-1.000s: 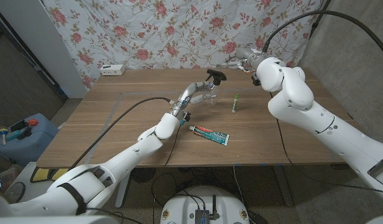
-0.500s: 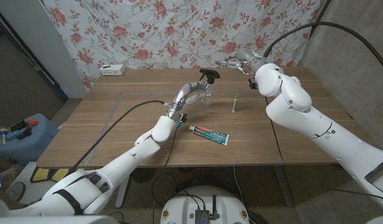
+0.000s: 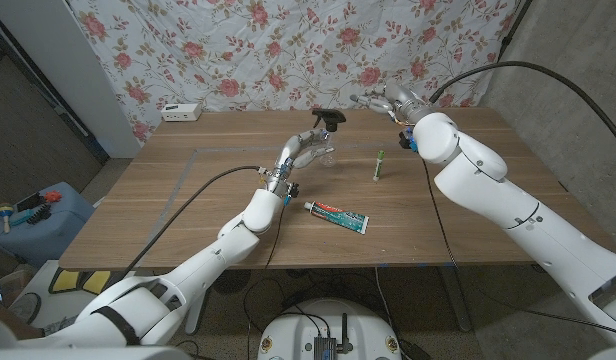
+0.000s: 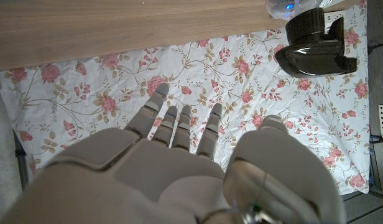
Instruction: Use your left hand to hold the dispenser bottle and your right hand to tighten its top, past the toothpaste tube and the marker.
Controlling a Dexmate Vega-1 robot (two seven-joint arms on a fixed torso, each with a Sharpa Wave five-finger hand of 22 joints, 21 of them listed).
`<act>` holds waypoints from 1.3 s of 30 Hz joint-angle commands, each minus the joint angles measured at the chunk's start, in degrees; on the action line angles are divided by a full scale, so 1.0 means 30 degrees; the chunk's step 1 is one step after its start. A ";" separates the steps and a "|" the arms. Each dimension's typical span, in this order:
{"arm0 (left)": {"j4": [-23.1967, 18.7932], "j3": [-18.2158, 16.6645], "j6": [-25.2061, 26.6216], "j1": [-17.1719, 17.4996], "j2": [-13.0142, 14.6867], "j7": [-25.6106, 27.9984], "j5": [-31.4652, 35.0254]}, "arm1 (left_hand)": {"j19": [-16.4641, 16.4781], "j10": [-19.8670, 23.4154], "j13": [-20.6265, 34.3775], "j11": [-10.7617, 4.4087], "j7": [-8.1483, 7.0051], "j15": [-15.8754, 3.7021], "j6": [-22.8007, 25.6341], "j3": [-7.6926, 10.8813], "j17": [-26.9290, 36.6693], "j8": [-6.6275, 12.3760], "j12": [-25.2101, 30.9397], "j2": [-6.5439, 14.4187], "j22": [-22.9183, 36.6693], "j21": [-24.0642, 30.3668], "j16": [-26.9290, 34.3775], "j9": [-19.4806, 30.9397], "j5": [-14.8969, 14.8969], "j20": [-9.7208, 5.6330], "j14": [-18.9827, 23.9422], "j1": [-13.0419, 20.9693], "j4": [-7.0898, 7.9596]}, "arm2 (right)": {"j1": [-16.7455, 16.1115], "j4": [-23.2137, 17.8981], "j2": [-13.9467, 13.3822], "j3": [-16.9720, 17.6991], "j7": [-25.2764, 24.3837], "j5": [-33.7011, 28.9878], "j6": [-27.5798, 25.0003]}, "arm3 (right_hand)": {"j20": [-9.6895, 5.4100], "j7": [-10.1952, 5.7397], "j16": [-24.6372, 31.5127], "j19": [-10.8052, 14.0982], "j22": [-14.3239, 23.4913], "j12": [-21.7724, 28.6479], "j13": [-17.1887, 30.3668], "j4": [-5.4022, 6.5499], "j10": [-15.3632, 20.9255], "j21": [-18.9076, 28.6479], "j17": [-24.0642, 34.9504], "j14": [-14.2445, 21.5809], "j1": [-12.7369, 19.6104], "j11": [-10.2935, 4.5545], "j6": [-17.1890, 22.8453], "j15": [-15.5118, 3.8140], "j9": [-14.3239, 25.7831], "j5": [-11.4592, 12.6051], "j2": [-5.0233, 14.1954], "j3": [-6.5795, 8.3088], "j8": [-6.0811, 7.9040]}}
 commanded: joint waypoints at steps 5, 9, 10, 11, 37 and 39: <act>-0.0219 -0.0421 0.0047 0.0425 -0.0260 -0.1289 -0.2275 | -0.0280 -0.0380 -0.0135 -0.0069 -0.0661 -0.1604 0.0021 0.1279 0.0008 -0.0173 -0.0110 0.0631 0.0050 -0.0052 -0.0087 0.0013 0.0078 -0.0445 -0.0539 -0.0821 0.1338 | -0.2348 0.2030 0.0359 0.2402 -0.3548 0.4882 0.3422 | -0.0301 -0.0899 -0.0057 -0.0068 0.0015 -0.0122 -0.0037 0.0104 -0.0354 -0.0078 -0.0015 -0.0341 -0.0315 0.0173 -0.1195 0.0069 -0.0016 0.0129 0.0041 -0.0205 -0.0024; -0.0530 -0.0515 0.0316 0.0610 -0.0219 -0.1649 -0.2745 | -0.0513 -0.0720 -0.0247 0.0030 -0.0669 -0.1560 -0.0257 0.1228 0.0005 -0.0208 -0.0200 0.0560 0.0055 -0.0088 -0.0106 -0.0019 0.0073 -0.0336 -0.0894 -0.0838 0.1354 | -0.2636 0.2478 0.0440 0.2622 -0.4096 0.5866 0.4372 | -0.0537 -0.0036 -0.0112 -0.0315 -0.0005 -0.0111 -0.0118 0.0038 -0.0584 -0.0133 -0.0113 -0.0744 -0.0647 0.0241 -0.2429 0.0057 -0.0067 0.0184 0.0094 -0.0323 0.0036; -0.0583 -0.0536 0.0355 0.0654 -0.0218 -0.1642 -0.2763 | -0.0535 -0.0748 -0.0258 0.0043 -0.0685 -0.1549 -0.0284 0.1220 0.0003 -0.0212 -0.0207 0.0544 0.0055 -0.0091 -0.0107 -0.0022 0.0072 -0.0308 -0.0922 -0.0835 0.1349 | -0.2701 0.2591 0.0470 0.2657 -0.4255 0.6063 0.4602 | -0.0560 0.0194 -0.0111 -0.0329 -0.0006 -0.0121 -0.0121 0.0030 -0.0622 -0.0133 -0.0118 -0.0768 -0.0664 0.0217 -0.2483 0.0051 -0.0073 0.0188 0.0095 -0.0330 0.0044; -0.0654 -0.0555 0.0412 0.0699 -0.0207 -0.1662 -0.2801 | -0.0621 -0.0891 -0.0314 0.0061 -0.0643 -0.1498 -0.0470 0.1198 0.0002 -0.0249 -0.0241 0.0520 0.0056 -0.0097 -0.0098 -0.0040 0.0071 -0.0257 -0.1039 -0.0840 0.1357 | -0.2752 0.2720 0.0463 0.2695 -0.4331 0.6287 0.4882 | -0.0584 0.0324 -0.0127 -0.0378 -0.0007 -0.0158 -0.0126 0.0034 -0.0743 -0.0144 -0.0119 -0.0848 -0.0709 0.0194 -0.2711 0.0044 -0.0082 0.0194 0.0102 -0.0344 -0.0007; -0.2944 -0.1015 0.2201 0.2064 0.0405 -0.3078 -0.4790 | -0.2411 -0.2353 -0.1272 0.0172 -0.0591 -0.1406 -0.2080 0.0563 0.0019 -0.0293 -0.0323 0.0355 0.0098 -0.0186 -0.0009 -0.0344 0.0064 0.1224 -0.2519 -0.1171 0.1584 | -0.4231 0.6384 0.1513 0.3170 -0.5588 1.0477 1.2553 | -0.1614 0.1862 -0.0169 -0.2204 -0.0039 -0.0315 -0.0270 0.0611 -0.2125 -0.0316 -0.0129 -0.2224 -0.2592 -0.0442 -0.5464 -0.1076 -0.0159 0.0398 0.0458 -0.0819 -0.0082; -0.3130 -0.1034 0.2356 0.2148 0.0487 -0.3055 -0.4768 | -0.2459 -0.2388 -0.1308 0.0153 -0.0610 -0.1406 -0.2137 0.0552 0.0018 -0.0296 -0.0320 0.0366 0.0099 -0.0180 0.0000 -0.0353 0.0066 0.1270 -0.2524 -0.1221 0.1615 | -0.4319 0.6780 0.1684 0.3160 -0.5584 1.0667 1.3292 | -0.1656 0.1984 -0.0161 -0.2247 -0.0042 -0.0317 -0.0282 0.0638 -0.2186 -0.0299 -0.0136 -0.2248 -0.2703 -0.0612 -0.5625 -0.1155 -0.0164 0.0420 0.0464 -0.0849 -0.0079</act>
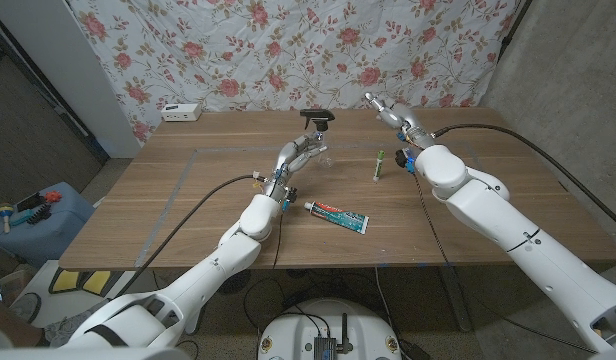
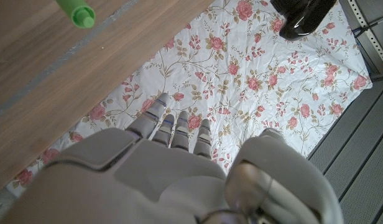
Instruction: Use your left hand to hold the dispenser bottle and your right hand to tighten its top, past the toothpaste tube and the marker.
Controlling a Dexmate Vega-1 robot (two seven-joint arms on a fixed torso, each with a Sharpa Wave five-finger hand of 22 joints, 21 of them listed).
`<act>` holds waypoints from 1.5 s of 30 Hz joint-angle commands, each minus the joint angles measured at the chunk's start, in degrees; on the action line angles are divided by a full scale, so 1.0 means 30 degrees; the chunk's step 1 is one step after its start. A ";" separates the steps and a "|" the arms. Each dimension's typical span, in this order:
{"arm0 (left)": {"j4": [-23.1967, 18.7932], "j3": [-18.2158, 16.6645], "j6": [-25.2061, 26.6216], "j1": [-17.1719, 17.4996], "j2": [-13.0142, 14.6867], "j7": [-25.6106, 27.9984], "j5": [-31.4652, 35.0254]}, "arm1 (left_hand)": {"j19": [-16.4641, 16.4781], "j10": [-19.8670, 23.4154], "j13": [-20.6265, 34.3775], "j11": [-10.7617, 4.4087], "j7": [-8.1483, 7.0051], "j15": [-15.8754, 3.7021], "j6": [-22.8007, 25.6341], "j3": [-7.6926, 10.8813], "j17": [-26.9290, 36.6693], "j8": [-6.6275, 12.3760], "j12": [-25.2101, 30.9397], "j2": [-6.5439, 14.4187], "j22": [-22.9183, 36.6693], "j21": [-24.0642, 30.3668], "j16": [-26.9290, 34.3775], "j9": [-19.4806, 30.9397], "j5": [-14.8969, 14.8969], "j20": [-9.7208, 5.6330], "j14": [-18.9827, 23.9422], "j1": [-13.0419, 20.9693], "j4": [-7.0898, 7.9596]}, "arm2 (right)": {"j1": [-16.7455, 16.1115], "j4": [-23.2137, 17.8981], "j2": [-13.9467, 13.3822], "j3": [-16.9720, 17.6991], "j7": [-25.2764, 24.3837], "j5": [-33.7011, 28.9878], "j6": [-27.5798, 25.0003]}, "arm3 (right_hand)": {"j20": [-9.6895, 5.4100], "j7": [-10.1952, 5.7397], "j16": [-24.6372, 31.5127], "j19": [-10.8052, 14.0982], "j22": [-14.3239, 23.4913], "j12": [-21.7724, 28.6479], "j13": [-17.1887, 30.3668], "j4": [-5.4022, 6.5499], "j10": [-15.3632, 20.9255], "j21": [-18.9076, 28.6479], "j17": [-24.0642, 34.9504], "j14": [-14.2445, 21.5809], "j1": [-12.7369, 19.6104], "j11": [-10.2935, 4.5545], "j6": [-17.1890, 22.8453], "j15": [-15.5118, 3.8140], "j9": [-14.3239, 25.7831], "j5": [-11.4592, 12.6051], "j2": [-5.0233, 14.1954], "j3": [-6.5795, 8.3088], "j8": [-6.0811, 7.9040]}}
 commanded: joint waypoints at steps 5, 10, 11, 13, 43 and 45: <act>-0.1603 -0.0238 0.1218 0.0763 0.0664 -0.0224 -0.0330 | -0.0382 -0.0144 -0.0146 -0.0049 -0.0030 -0.1819 -0.0141 0.0030 0.0005 0.0140 0.0062 0.0065 0.0104 -0.0059 -0.0015 -0.0011 0.0090 0.0096 -0.0194 -0.0282 0.0150 | -0.0883 0.2929 0.1217 0.0128 -0.0204 0.2048 0.5788 | -0.0893 0.0551 -0.0074 -0.0348 0.0042 -0.0019 -0.0040 0.0188 -0.0236 -0.0081 0.0022 -0.0012 -0.0463 -0.0336 -0.0585 -0.0330 0.0013 0.0146 0.0006 -0.0128 -0.0010; -0.1960 -0.0282 0.1481 0.0902 0.0851 -0.0089 -0.0173 | -0.0551 -0.0205 -0.0252 -0.0123 -0.0063 -0.1820 -0.0242 0.0000 0.0001 0.0147 0.0079 0.0069 0.0108 -0.0043 -0.0004 -0.0034 0.0092 0.0221 -0.0246 -0.0376 0.0187 | -0.1018 0.3695 0.1586 0.0104 0.0005 0.2496 0.7131 | -0.0977 0.0870 -0.0076 -0.0445 0.0038 -0.0020 -0.0054 0.0217 -0.0315 -0.0075 0.0011 -0.0075 -0.0620 -0.0438 -0.0932 -0.0375 0.0003 0.0186 0.0036 -0.0157 -0.0034; -0.1970 -0.0284 0.1495 0.0905 0.0854 -0.0084 -0.0170 | -0.0581 -0.0210 -0.0274 -0.0136 -0.0089 -0.1828 -0.0262 -0.0005 0.0000 0.0149 0.0086 0.0070 0.0109 -0.0038 -0.0003 -0.0039 0.0093 0.0221 -0.0258 -0.0392 0.0191 | -0.1011 0.3716 0.1578 0.0092 0.0012 0.2506 0.7179 | -0.0986 0.0955 -0.0076 -0.0466 0.0038 -0.0021 -0.0057 0.0223 -0.0331 -0.0073 0.0008 -0.0086 -0.0654 -0.0453 -0.1030 -0.0377 0.0001 0.0195 0.0043 -0.0162 -0.0046; -0.2155 -0.0282 0.1661 0.0966 0.0963 -0.0087 -0.0126 | -0.0680 -0.0271 -0.0332 -0.0048 -0.0083 -0.1806 -0.0278 -0.0030 0.0001 0.0166 0.0085 0.0060 0.0111 -0.0034 0.0003 -0.0051 0.0091 0.0268 -0.0286 -0.0444 0.0206 | -0.1136 0.3996 0.1807 0.0118 -0.0152 0.2603 0.7636 | -0.1039 0.1049 -0.0063 -0.0636 0.0037 -0.0018 -0.0063 0.0233 -0.0357 -0.0114 0.0001 -0.0080 -0.0728 -0.0474 -0.1155 -0.0404 -0.0004 0.0217 0.0060 -0.0173 -0.0033; -0.3224 -0.0171 0.2945 0.1520 0.1629 0.0464 0.0576 | -0.1611 -0.0540 -0.0789 -0.0106 -0.0142 -0.1839 -0.0566 -0.0139 -0.0004 0.0210 0.0140 0.0048 0.0118 -0.0076 0.0010 -0.0135 0.0089 0.0218 -0.0555 -0.0713 0.0237 | -0.1261 0.7684 0.3520 0.0484 0.0532 0.4540 1.1718 | -0.1353 0.1305 -0.0003 -0.1493 0.0059 0.0098 -0.0098 0.0252 -0.0164 -0.0063 -0.0129 0.0248 -0.1340 -0.0546 -0.1209 -0.0543 -0.0034 0.0406 0.0166 -0.0220 0.0260; -0.3189 -0.0121 0.2975 0.1484 0.1671 0.0455 0.0676 | -0.1860 -0.0606 -0.0856 -0.0060 -0.0132 -0.1834 -0.0680 -0.0170 -0.0007 0.0184 0.0135 0.0024 0.0118 -0.0103 -0.0001 -0.0146 0.0086 0.0276 -0.0635 -0.0731 0.0218 | -0.1226 0.7856 0.3607 0.0467 0.0520 0.4543 1.1837 | -0.1358 0.1309 -0.0006 -0.1502 0.0060 0.0102 -0.0098 0.0249 -0.0150 -0.0055 -0.0132 0.0246 -0.1357 -0.0569 -0.1157 -0.0548 -0.0034 0.0414 0.0174 -0.0215 0.0281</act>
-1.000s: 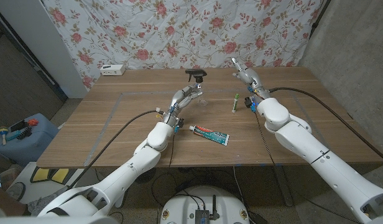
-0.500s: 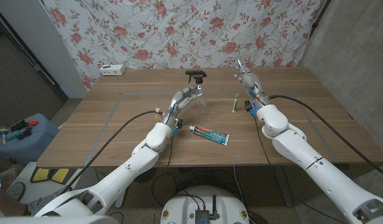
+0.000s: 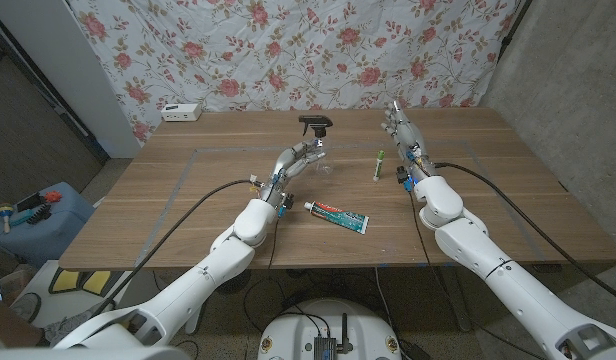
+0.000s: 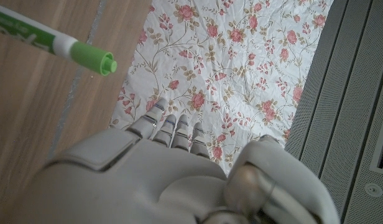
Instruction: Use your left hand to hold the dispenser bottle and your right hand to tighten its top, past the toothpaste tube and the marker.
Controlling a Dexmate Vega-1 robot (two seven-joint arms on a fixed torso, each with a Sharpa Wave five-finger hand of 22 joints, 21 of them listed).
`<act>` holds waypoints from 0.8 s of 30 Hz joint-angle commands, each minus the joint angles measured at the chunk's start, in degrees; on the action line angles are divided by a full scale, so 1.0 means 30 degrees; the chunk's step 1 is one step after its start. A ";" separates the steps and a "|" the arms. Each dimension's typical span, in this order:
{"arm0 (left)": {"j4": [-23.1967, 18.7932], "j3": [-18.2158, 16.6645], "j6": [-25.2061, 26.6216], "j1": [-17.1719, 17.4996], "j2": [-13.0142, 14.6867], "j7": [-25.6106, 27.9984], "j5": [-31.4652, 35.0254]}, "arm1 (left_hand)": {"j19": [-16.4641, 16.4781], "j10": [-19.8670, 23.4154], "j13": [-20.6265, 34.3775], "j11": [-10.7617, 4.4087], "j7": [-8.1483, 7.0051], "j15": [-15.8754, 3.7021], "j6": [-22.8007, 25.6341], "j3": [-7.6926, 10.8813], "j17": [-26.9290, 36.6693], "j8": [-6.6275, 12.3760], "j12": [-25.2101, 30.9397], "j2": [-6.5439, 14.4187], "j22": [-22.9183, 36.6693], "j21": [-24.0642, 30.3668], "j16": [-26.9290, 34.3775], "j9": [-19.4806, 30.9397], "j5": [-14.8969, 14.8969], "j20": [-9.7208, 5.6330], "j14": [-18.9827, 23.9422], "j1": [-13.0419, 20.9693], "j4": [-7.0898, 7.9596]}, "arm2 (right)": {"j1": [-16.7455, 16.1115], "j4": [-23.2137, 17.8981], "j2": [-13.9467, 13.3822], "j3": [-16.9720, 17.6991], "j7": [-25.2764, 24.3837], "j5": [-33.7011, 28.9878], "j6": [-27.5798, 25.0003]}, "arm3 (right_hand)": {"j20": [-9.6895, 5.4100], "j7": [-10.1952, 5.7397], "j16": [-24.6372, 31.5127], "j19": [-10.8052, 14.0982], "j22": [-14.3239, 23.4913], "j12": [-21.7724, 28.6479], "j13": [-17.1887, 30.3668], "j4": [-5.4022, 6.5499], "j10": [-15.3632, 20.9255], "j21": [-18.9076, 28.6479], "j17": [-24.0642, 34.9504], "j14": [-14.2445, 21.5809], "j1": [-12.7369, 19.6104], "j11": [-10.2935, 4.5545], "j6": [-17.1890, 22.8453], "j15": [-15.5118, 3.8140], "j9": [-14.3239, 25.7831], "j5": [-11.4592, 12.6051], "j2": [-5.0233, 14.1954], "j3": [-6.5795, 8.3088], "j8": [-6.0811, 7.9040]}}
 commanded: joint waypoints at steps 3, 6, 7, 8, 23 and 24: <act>-0.0279 0.0213 0.0679 0.0055 0.0392 0.0366 0.0832 | -0.0612 -0.0263 -0.0126 -0.0032 -0.0074 -0.1856 -0.0186 -0.0056 -0.0013 0.0100 0.0110 -0.0035 0.0027 -0.0124 -0.0008 0.0036 0.0107 0.0063 -0.0267 -0.0236 0.0074 | 0.0107 0.1628 0.0816 0.0031 0.0100 0.0402 0.1416 | -0.1376 -0.0031 -0.0003 -0.0017 0.0055 0.0120 -0.0011 0.0085 0.0306 0.0090 0.0044 0.0058 -0.0061 -0.0050 0.0274 -0.0230 0.0051 0.0132 0.0017 -0.0052 0.0143; -0.0368 0.0248 0.0810 0.0063 0.0476 0.0527 0.1068 | -0.0885 -0.0252 -0.0197 -0.0051 -0.0119 -0.1844 -0.0200 -0.0077 -0.0009 0.0118 0.0139 -0.0024 0.0026 -0.0141 -0.0058 0.0025 0.0110 0.0033 -0.0487 -0.0234 0.0056 | 0.0137 0.1885 0.0946 -0.0001 0.0121 0.0411 0.1637 | -0.1383 -0.0045 0.0003 -0.0017 0.0055 0.0127 -0.0010 0.0078 0.0333 0.0102 0.0040 0.0079 -0.0075 -0.0066 0.0307 -0.0264 0.0050 0.0142 0.0027 -0.0043 0.0154; -0.0373 0.0246 0.0816 0.0071 0.0482 0.0584 0.1111 | -0.0969 -0.0271 -0.0221 -0.0071 -0.0148 -0.1876 -0.0260 -0.0090 -0.0002 0.0101 0.0138 -0.0022 0.0025 -0.0143 -0.0049 0.0021 0.0109 0.0041 -0.0520 -0.0239 0.0053 | 0.0149 0.2005 0.1006 -0.0010 0.0175 0.0450 0.1768 | -0.1379 -0.0050 0.0006 -0.0019 0.0055 0.0126 -0.0009 0.0075 0.0334 0.0105 0.0038 0.0089 -0.0080 -0.0061 0.0309 -0.0270 0.0050 0.0146 0.0030 -0.0040 0.0154; -0.0374 0.0249 0.0818 0.0079 0.0490 0.0674 0.1196 | -0.1058 -0.0334 -0.0246 -0.0093 -0.0172 -0.1882 -0.0293 -0.0102 0.0003 0.0096 0.0121 -0.0019 0.0024 -0.0147 -0.0037 0.0017 0.0108 0.0020 -0.0541 -0.0243 0.0049 | 0.0156 0.2057 0.1039 -0.0014 0.0177 0.0464 0.1811 | -0.1370 -0.0054 0.0005 -0.0023 0.0055 0.0127 -0.0009 0.0072 0.0340 0.0107 0.0036 0.0090 -0.0084 -0.0056 0.0318 -0.0271 0.0050 0.0149 0.0033 -0.0037 0.0156; 0.0016 0.0454 0.0731 -0.0016 0.0616 0.1517 0.2333 | -0.1414 -0.0647 -0.0459 -0.0151 -0.0387 -0.2037 -0.0533 -0.0196 0.0026 0.0071 0.0079 0.0037 0.0015 -0.0039 -0.0032 -0.0016 0.0111 -0.0056 -0.0963 -0.0254 0.0019 | 0.0445 0.3400 0.1786 -0.0253 0.0594 0.0596 0.3059 | -0.1375 -0.0115 0.0016 0.0101 0.0047 0.0176 0.0000 0.0023 0.0525 0.0188 0.0014 0.0161 -0.0125 -0.0073 0.0497 -0.0295 0.0050 0.0197 0.0069 0.0019 0.0209; -0.0039 0.0466 0.0859 -0.0006 0.0648 0.1565 0.2404 | -0.1412 -0.0642 -0.0469 -0.0175 -0.0389 -0.2060 -0.0526 -0.0202 0.0027 0.0078 0.0086 0.0039 0.0015 -0.0029 -0.0028 -0.0018 0.0110 -0.0073 -0.0975 -0.0255 0.0018 | 0.0462 0.3443 0.1812 -0.0267 0.0605 0.0593 0.3089 | -0.1368 -0.0116 0.0017 0.0106 0.0047 0.0175 0.0000 0.0020 0.0525 0.0190 0.0013 0.0166 -0.0126 -0.0080 0.0493 -0.0300 0.0050 0.0199 0.0070 0.0022 0.0206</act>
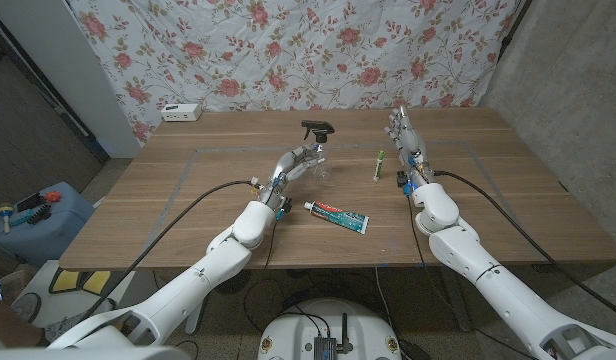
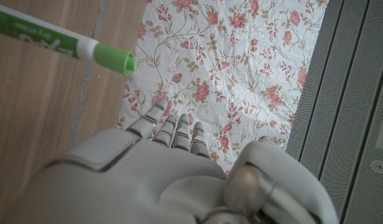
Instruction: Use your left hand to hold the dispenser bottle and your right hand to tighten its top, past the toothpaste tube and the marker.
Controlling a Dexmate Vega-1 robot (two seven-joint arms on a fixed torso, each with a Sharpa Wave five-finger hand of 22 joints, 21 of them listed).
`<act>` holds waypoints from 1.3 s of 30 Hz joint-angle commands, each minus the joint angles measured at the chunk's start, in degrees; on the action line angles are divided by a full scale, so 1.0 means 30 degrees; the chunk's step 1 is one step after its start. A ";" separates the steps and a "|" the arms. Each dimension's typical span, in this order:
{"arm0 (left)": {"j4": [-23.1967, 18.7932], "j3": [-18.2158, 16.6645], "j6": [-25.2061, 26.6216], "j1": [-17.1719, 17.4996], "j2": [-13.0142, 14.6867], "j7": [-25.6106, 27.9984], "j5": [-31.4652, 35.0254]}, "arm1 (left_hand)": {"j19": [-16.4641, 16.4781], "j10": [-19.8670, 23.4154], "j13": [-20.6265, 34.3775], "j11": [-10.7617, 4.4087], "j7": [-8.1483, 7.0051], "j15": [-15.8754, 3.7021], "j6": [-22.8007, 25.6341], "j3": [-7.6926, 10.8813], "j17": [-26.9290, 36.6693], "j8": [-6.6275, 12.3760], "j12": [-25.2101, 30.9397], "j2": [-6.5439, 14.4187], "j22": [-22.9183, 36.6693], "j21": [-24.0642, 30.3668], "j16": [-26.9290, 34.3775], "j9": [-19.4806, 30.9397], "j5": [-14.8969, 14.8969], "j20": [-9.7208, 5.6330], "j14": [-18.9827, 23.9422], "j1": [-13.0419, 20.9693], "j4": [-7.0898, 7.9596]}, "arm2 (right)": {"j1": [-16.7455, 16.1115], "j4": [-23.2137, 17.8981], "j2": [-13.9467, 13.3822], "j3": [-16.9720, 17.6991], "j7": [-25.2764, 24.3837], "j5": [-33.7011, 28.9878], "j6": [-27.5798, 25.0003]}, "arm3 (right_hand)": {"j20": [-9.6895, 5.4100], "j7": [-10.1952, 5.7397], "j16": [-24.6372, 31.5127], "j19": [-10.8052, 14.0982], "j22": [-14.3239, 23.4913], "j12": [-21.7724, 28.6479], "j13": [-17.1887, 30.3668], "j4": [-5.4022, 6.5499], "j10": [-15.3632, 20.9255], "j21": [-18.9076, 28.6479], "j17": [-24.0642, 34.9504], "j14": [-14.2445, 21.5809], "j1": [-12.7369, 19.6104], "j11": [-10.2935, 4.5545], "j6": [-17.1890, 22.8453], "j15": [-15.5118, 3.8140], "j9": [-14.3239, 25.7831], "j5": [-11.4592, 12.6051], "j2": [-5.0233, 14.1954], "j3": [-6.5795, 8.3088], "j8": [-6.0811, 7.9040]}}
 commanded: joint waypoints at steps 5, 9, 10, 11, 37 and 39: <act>0.0445 0.0214 0.0241 -0.0088 0.0095 0.1116 0.1487 | -0.0185 -0.0101 -0.0076 -0.0101 -0.0173 -0.2194 -0.0086 -0.0075 0.0028 0.0122 0.0090 0.0030 0.0063 0.0135 -0.0016 0.0043 0.0102 -0.0035 -0.0184 -0.0068 0.0016 | 0.0376 0.1878 0.1020 -0.0312 0.0316 0.0137 0.0952 | -0.1341 -0.0030 0.0030 0.0130 0.0042 0.0102 0.0002 0.0001 0.0257 0.0118 0.0002 0.0113 -0.0091 0.0015 0.0241 -0.0229 0.0048 0.0141 0.0021 0.0044 0.0132; 0.0768 0.0278 0.0084 -0.0117 0.0057 0.1039 0.1405 | -0.0189 -0.0144 -0.0119 -0.0092 -0.0202 -0.2217 -0.0119 -0.0105 0.0029 0.0126 0.0093 0.0031 0.0061 0.0161 -0.0017 0.0036 0.0095 -0.0039 -0.0276 -0.0078 0.0011 | 0.0366 0.1987 0.1056 -0.0309 0.0363 0.0204 0.1013 | -0.1330 -0.0028 0.0032 0.0146 0.0041 0.0108 0.0005 -0.0007 0.0288 0.0125 -0.0001 0.0128 -0.0101 -0.0034 0.0262 -0.0228 0.0048 0.0149 0.0023 0.0054 0.0134; 0.0832 0.0295 0.0181 -0.0082 0.0035 0.1048 0.1364 | -0.0206 -0.0177 -0.0136 -0.0088 -0.0227 -0.2198 -0.0151 -0.0117 0.0030 0.0119 0.0087 0.0031 0.0060 0.0164 -0.0018 0.0034 0.0091 -0.0033 -0.0314 -0.0084 0.0010 | 0.0346 0.2020 0.1078 -0.0302 0.0371 0.0237 0.1051 | -0.1324 -0.0015 0.0027 0.0147 0.0040 0.0109 0.0006 -0.0011 0.0300 0.0126 -0.0002 0.0120 -0.0106 -0.0037 0.0305 -0.0229 0.0049 0.0154 0.0024 0.0060 0.0148; 0.0839 0.0304 0.0250 -0.0063 0.0036 0.1048 0.1338 | -0.0207 -0.0195 -0.0147 -0.0107 -0.0224 -0.2199 -0.0177 -0.0126 0.0030 0.0113 0.0085 0.0032 0.0060 0.0170 -0.0015 0.0032 0.0089 -0.0042 -0.0329 -0.0089 0.0011 | 0.0337 0.2039 0.1086 -0.0301 0.0388 0.0249 0.1089 | -0.1330 -0.0015 0.0028 0.0165 0.0040 0.0107 0.0007 -0.0013 0.0298 0.0133 -0.0002 0.0127 -0.0109 -0.0032 0.0312 -0.0226 0.0049 0.0156 0.0025 0.0063 0.0149; 0.1170 0.0439 0.0296 0.0027 -0.0021 0.1174 0.1141 | -0.0206 -0.0610 -0.0366 -0.0124 -0.0261 -0.2250 -0.0434 -0.0306 0.0035 0.0124 0.0079 0.0132 0.0056 0.0281 0.0019 0.0002 0.0074 -0.0010 -0.0779 -0.0208 0.0044 | 0.0198 0.2367 0.1273 -0.0241 0.0427 0.0298 0.1635 | -0.1232 -0.0140 0.0028 0.0321 0.0039 0.0124 0.0027 -0.0062 0.0484 0.0179 -0.0014 0.0203 -0.0193 -0.0080 0.0563 -0.0242 0.0058 0.0219 0.0041 0.0149 0.0186; 0.1249 0.0450 0.0178 0.0030 -0.0021 0.1132 0.1106 | -0.0193 -0.0619 -0.0377 -0.0087 -0.0246 -0.2250 -0.0450 -0.0313 0.0035 0.0124 0.0085 0.0143 0.0056 0.0289 0.0024 0.0000 0.0074 0.0021 -0.0793 -0.0209 0.0044 | 0.0190 0.2418 0.1309 -0.0244 0.0421 0.0293 0.1692 | -0.1205 -0.0146 0.0027 0.0351 0.0039 0.0133 0.0029 -0.0065 0.0520 0.0188 -0.0014 0.0207 -0.0202 -0.0059 0.0573 -0.0237 0.0059 0.0224 0.0040 0.0157 0.0183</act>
